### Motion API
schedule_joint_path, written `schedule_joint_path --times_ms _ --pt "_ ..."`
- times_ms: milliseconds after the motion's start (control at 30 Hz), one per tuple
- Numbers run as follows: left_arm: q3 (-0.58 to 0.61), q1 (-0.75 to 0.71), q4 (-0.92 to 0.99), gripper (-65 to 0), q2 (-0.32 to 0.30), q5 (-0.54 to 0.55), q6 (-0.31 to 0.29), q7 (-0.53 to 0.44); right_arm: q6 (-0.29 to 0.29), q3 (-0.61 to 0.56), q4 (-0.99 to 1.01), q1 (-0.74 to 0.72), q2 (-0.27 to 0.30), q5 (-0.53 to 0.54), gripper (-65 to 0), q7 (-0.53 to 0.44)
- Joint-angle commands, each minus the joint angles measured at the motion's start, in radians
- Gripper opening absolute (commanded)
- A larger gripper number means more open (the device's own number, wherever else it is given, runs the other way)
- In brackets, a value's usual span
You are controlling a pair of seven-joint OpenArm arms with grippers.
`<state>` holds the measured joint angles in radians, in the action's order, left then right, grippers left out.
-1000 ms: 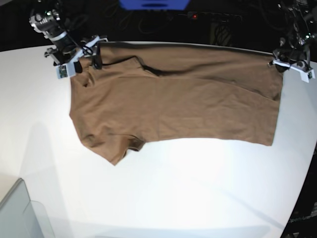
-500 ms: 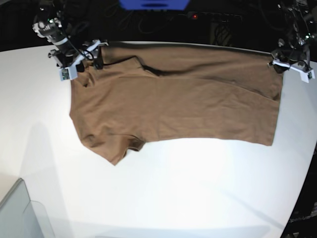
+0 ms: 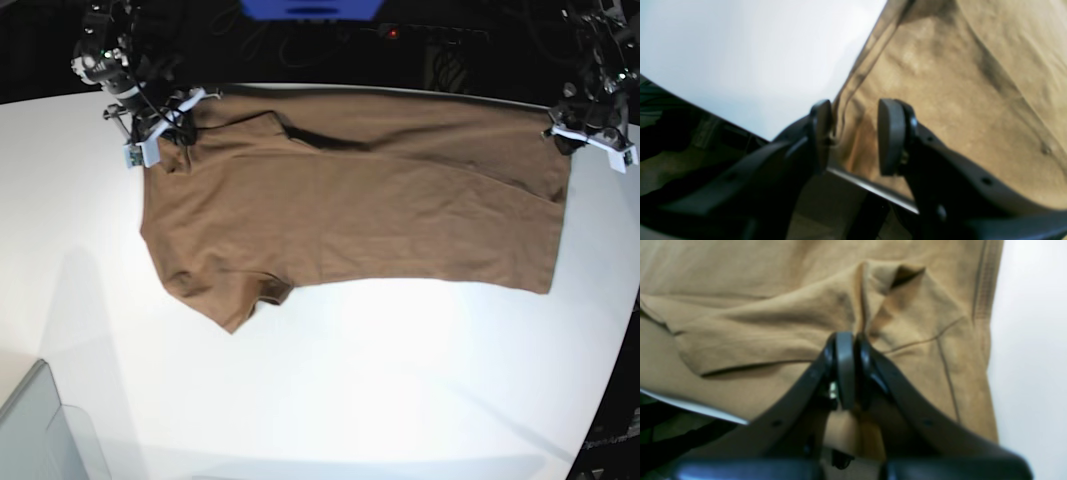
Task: Layout the t-shirt on the table in an organized manner, then fold the t-shirt properly
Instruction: 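Regrasp the shirt edge with the right gripper near the collar, then move both grippers along the shirt sides and grasp its hem corners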
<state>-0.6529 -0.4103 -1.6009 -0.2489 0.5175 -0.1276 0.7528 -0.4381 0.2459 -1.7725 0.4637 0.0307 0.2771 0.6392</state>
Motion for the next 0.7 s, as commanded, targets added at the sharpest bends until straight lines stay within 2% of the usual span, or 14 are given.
schedule_joint_path --times_ms 0,300,533,667 --pt "-0.008 -0.003 -0.020 -41.9 -0.013 0.003 0.001 -0.013 -0.006 0.002 -0.019 0.002 0.005 0.014 -65.0 -0.022" --pt "-0.008 -0.009 -0.112 -41.9 -0.013 0.003 0.001 -0.013 -0.008 0.003 -0.140 -0.004 -0.001 0.015 -65.0 -0.020" --pt "-0.008 -0.009 -0.131 -41.9 -0.013 0.003 0.003 -0.013 -0.008 0.003 -0.132 -0.087 -0.004 0.015 -65.0 -0.015" --pt "-0.008 -0.006 -0.131 -41.9 -0.013 0.003 0.003 -0.013 -0.008 0.002 -0.131 -0.130 -0.028 0.014 -65.0 -0.014"
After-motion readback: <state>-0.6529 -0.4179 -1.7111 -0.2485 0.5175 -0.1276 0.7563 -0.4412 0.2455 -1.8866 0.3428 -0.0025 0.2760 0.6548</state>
